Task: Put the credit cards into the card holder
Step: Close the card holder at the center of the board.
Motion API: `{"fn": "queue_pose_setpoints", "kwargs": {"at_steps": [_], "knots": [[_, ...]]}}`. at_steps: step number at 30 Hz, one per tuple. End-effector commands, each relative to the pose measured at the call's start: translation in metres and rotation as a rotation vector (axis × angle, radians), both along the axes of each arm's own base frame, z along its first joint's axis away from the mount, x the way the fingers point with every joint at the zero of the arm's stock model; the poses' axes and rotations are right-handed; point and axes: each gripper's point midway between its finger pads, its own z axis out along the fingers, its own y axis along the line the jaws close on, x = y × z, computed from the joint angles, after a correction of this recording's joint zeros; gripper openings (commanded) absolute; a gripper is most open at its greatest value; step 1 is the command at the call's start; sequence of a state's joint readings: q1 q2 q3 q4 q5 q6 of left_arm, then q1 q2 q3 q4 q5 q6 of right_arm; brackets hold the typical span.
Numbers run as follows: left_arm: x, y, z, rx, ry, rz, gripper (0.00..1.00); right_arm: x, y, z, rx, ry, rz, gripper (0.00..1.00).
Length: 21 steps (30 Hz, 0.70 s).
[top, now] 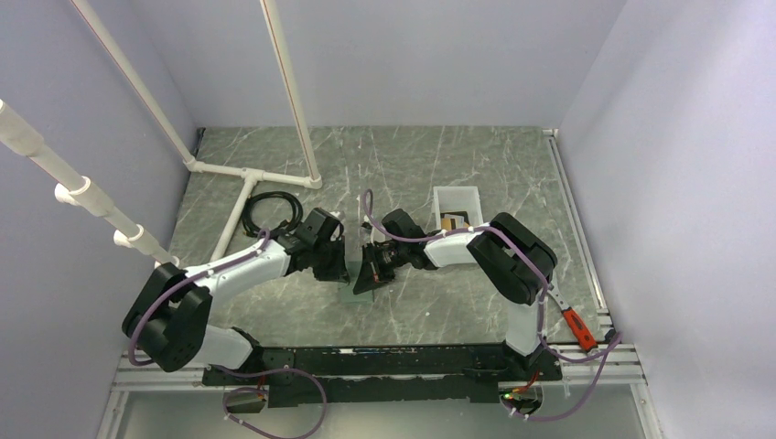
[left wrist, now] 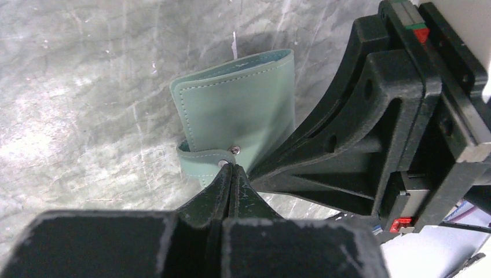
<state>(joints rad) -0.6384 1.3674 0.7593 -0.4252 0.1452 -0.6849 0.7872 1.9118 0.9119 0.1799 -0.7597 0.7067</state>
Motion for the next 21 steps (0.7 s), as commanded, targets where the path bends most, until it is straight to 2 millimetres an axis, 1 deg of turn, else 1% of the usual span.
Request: {"fn": "queue_pose_setpoints", "kwargs": {"at_steps": [1,9,16,21], "knots": [[0.010,-0.023,0.016,-0.095,-0.052,-0.060,0.00,0.009,-0.009,-0.032,-0.114,-0.049,-0.045,0.00],[0.012,-0.026,0.016,-0.103,-0.059,-0.072,0.00,0.008,-0.008,-0.034,-0.118,-0.043,-0.041,0.00],[0.008,-0.021,0.005,-0.066,-0.015,-0.071,0.00,0.009,-0.009,-0.034,-0.118,-0.042,-0.043,0.00],[0.010,-0.019,0.002,-0.050,-0.020,-0.063,0.00,0.008,-0.008,-0.034,-0.119,-0.040,-0.043,0.00]]}}
